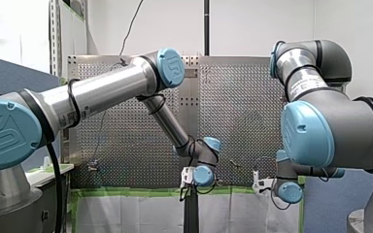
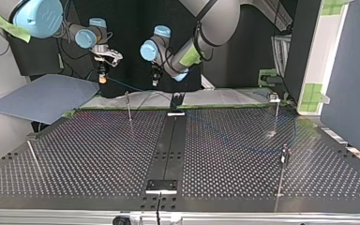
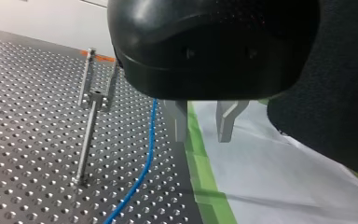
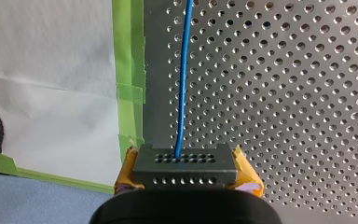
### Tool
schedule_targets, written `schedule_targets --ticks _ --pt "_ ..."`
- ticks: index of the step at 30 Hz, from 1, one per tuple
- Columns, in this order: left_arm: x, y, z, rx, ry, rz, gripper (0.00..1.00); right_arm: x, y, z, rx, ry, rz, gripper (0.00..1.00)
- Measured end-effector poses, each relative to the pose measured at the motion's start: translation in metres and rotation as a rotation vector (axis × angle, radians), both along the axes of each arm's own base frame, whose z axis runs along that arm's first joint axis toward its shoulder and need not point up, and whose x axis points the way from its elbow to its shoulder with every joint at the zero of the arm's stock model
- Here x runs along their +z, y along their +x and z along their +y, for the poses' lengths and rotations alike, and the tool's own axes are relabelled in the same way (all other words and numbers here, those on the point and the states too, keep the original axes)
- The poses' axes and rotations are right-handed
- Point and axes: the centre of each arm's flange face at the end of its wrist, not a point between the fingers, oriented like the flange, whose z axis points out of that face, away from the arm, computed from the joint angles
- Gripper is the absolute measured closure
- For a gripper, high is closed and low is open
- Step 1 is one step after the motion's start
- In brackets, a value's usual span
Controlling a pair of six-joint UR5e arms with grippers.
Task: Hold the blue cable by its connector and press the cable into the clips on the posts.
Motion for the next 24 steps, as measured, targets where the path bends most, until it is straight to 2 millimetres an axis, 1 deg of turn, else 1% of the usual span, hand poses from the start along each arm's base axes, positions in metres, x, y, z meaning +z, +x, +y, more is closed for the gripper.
schedule_targets --ticks 2,3,4,7,12,18,24 --pt "-0.004 0.0 0.001 0.0 0.0 0.004 0.11 0.0 0.0 0.0 0.001 0.0 0.0 1.0" --pt "-0.007 0.001 0.002 0.002 0.0 0.005 0.11 0.0 0.001 0.0 0.001 0.0 0.001 1.0" --pt "-0.013 0.0 0.003 0.004 -0.001 0.006 0.01 0.0 0.001 0.0 0.001 0.0 0.001 1.0" --pt "-0.022 0.001 0.004 0.009 -0.006 0.002 0.01 0.0 0.001 0.0 0.003 0.0 0.001 1.0" --pt "-0.028 -0.002 0.004 0.019 -0.014 -0.015 0.01 0.0 0.003 0.001 0.007 0.0 -0.001 1.0" --pt "-0.031 -0.014 0.006 0.047 0.0 -0.019 0.01 0.0 0.003 0.001 0.009 0.0 -0.002 1.0" --pt "-0.028 -0.03 0.007 0.049 0.001 -0.03 0.01 0.0 0.004 -0.001 0.009 -0.003 -0.004 1.0"
